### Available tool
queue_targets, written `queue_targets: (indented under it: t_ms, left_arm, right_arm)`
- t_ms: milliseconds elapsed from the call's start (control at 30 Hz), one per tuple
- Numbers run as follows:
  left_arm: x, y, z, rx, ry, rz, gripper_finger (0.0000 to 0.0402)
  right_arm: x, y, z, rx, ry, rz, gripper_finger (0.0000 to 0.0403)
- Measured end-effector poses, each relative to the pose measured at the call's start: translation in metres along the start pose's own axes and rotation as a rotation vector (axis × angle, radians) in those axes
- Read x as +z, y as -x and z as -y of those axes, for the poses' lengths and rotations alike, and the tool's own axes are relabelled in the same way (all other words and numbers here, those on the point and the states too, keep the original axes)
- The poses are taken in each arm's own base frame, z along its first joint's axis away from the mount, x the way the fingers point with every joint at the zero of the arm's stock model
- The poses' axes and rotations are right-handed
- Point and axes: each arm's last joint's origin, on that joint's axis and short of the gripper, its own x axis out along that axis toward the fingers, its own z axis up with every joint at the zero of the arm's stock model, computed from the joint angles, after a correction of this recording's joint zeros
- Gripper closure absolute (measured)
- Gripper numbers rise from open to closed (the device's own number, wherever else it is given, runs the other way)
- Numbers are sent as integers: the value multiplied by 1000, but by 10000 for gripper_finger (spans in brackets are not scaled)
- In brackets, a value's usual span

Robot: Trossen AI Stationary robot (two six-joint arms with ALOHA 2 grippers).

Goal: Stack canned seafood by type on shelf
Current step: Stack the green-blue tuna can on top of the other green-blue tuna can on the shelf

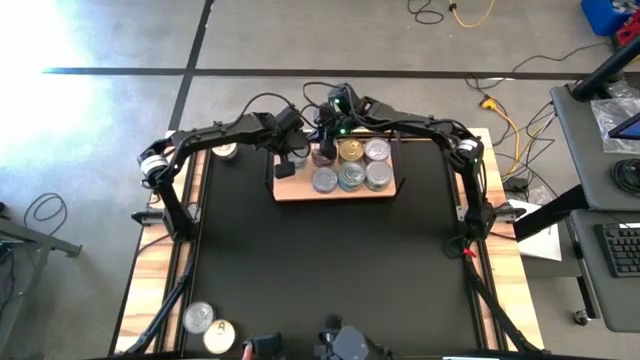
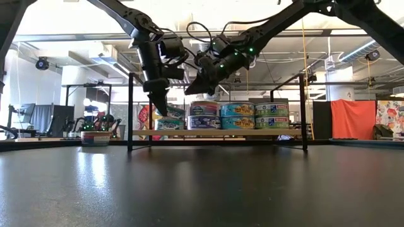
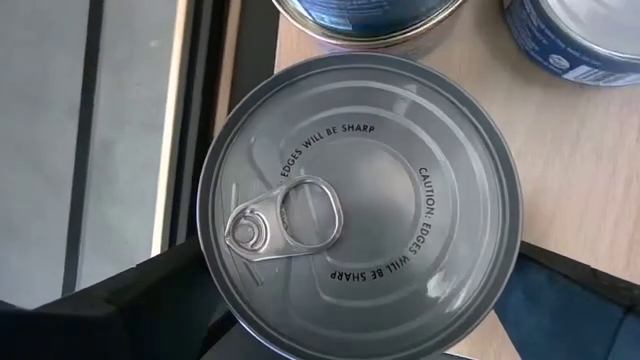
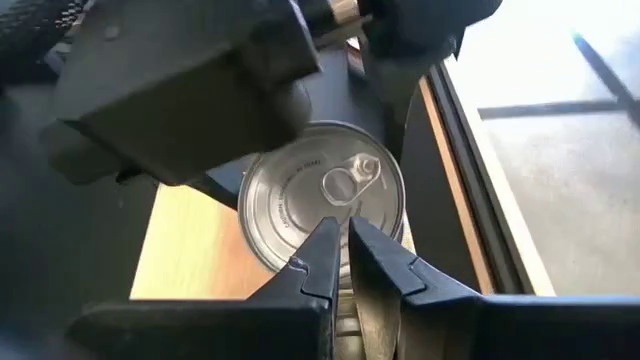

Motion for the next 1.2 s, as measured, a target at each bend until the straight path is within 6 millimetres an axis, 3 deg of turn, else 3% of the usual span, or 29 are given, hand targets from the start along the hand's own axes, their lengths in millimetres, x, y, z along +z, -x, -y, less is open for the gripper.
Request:
queue_targets:
  t_ms: [200, 400, 633, 900, 1000, 1100, 1200]
  left_arm:
    - [2, 0, -1, 13, 26, 26, 10]
    - [4, -1, -3, 33, 30, 39, 9]
    - [3, -2, -4, 40, 30, 32, 9]
    - [3, -2, -4, 38, 34, 31, 9]
    - [3, -2, -4, 28, 55, 40, 9]
    - [4, -2, -4, 27, 65, 41, 9]
    - [3, -2, -4, 26, 67, 41, 8]
  right_arm:
    - [5, -10, -9, -58, 77, 25, 385]
    - [-3, -15, -12, -126, 59, 73, 385]
    - [-1, 22, -20, -181, 102, 195, 385]
    - [-31, 34, -32, -216, 75, 339, 385]
    - [-35, 20, -31, -201, 43, 330, 385]
    - [-37, -1, -27, -163, -9, 215, 385]
    - [-25, -13, -21, -150, 6, 183, 385]
